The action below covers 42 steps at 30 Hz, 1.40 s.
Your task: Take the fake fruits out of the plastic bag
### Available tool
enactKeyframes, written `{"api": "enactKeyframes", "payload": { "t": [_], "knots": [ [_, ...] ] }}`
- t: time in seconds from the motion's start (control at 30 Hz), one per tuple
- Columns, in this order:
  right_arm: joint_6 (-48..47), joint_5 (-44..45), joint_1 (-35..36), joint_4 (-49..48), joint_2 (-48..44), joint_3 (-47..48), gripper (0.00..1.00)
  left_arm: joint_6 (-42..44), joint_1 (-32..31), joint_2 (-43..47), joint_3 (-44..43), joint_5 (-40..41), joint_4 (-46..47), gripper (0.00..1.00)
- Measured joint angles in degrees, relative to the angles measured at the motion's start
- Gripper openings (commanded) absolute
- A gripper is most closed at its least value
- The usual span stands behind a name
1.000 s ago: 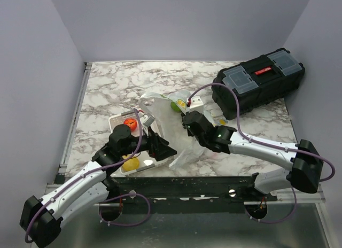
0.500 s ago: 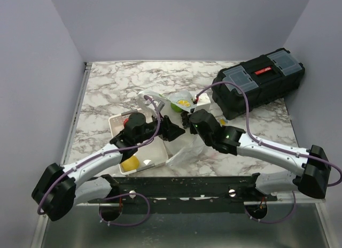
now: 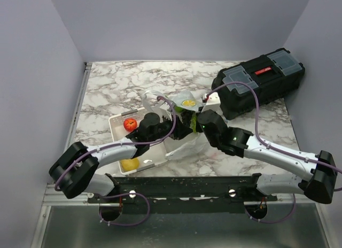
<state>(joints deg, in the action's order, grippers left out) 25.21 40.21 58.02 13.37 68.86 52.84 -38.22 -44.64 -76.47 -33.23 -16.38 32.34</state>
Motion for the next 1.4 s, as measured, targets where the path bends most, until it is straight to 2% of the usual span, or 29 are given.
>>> {"api": "enactKeyframes", "payload": {
  "t": [0.07,0.13,0.33,0.43,0.57,0.6,0.67,0.73,0.9,1.0,1.07,1.27,1.4],
  "knots": [
    [0.22,0.48,-0.13,0.00,-1.05,-0.02,0.01,-0.55,-0.37,-2.05,0.00,0.52,1.88,0.46],
    [0.26,0.68,-0.13,0.00,-1.79,-0.02,0.01,-1.05,-0.48,-4.42,-0.04,0.72,2.84,0.57],
    [0.26,0.68,-0.13,0.02,-2.14,-0.15,0.01,-2.54,-0.55,-12.92,-4.09,1.66,3.32,0.77],
    [0.26,0.68,-0.13,0.04,-2.29,-0.52,0.01,-2.43,-1.36,-15.32,-7.17,3.17,2.56,0.82],
    [0.24,0.85,-0.22,0.28,-2.60,-0.92,0.01,-2.62,-3.50,-18.80,-12.35,6.75,0.50,0.82],
    [0.33,0.85,-0.66,0.92,-3.54,-0.96,0.01,-3.13,-4.61,-22.18,-13.92,10.21,-0.79,0.80],
    [0.42,0.59,-0.63,0.90,-3.78,-0.98,0.01,-3.17,-4.79,-23.08,-13.99,10.93,-1.25,0.78],
    [0.50,0.52,-0.61,0.90,-4.33,-1.31,0.01,-2.95,-5.33,-25.79,-14.78,12.39,-1.92,0.73],
    [0.92,0.52,-0.63,1.25,-5.62,-2.60,0.01,-2.78,-5.86,-30.18,-15.98,13.14,-2.93,0.37],
    [1.20,0.66,-0.61,1.51,-5.92,-3.54,0.01,-2.25,-5.86,-30.12,-15.98,12.98,-3.41,0.20],
    [1.42,0.79,-0.61,1.79,-5.92,-4.07,0.01,-1.90,-5.84,-29.24,-15.98,12.57,-4.70,0.13],
    [2.12,1.18,-0.61,2.47,-5.92,-5.66,0.01,-1.14,-4.44,-19.56,-14.47,7.23,-8.57,0.00],
    [2.40,1.57,-0.61,2.62,-5.92,-6.23,0.01,-0.74,-3.19,-12.15,-13.20,2.34,-9.51,0.00]
  ]
}}
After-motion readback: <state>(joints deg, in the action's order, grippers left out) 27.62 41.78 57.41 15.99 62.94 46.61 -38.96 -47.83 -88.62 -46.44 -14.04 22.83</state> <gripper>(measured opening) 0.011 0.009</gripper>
